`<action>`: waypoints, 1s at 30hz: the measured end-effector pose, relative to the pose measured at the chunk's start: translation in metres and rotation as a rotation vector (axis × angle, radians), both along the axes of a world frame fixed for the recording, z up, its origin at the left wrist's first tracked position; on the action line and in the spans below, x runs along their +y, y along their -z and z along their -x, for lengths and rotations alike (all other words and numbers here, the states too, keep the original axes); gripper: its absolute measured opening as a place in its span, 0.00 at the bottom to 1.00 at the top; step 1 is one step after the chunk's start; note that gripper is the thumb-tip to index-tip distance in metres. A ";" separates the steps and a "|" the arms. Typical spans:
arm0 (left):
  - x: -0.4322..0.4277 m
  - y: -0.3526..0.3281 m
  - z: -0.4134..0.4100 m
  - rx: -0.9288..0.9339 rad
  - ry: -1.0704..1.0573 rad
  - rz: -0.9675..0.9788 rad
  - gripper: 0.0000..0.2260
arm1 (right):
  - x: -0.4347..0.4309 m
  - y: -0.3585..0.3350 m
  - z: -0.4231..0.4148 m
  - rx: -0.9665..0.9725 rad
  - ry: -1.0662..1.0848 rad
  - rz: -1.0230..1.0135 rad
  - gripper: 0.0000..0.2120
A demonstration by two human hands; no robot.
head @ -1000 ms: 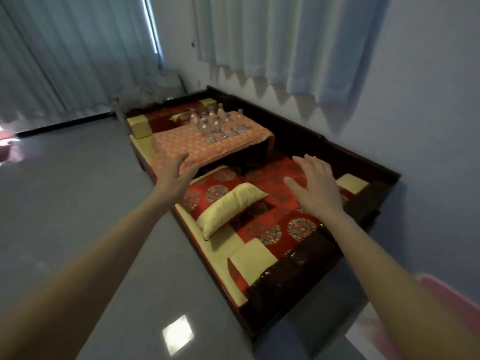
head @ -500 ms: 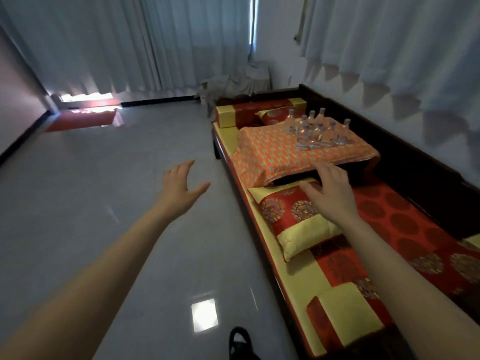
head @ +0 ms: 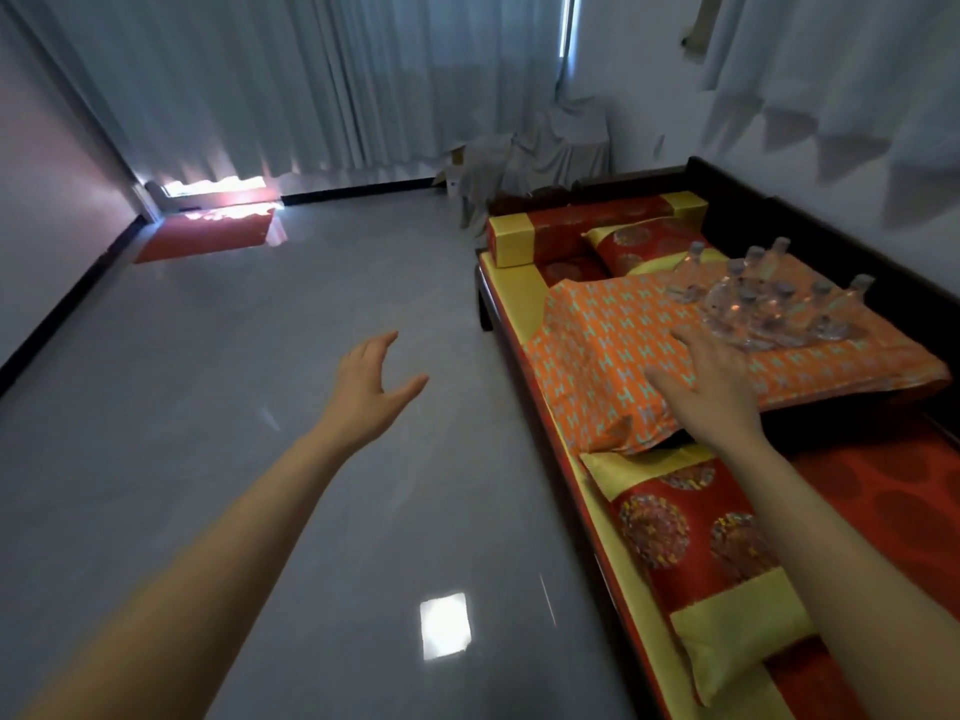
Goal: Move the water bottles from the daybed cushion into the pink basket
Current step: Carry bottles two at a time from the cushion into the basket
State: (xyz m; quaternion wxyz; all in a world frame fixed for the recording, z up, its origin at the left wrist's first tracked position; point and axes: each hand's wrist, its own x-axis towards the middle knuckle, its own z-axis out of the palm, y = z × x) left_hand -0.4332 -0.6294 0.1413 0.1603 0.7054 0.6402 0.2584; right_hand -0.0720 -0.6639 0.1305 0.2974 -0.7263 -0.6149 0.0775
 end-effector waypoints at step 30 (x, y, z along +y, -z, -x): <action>0.580 0.103 -0.337 0.115 0.860 0.071 0.40 | 0.335 0.114 -0.195 0.258 0.817 0.045 0.38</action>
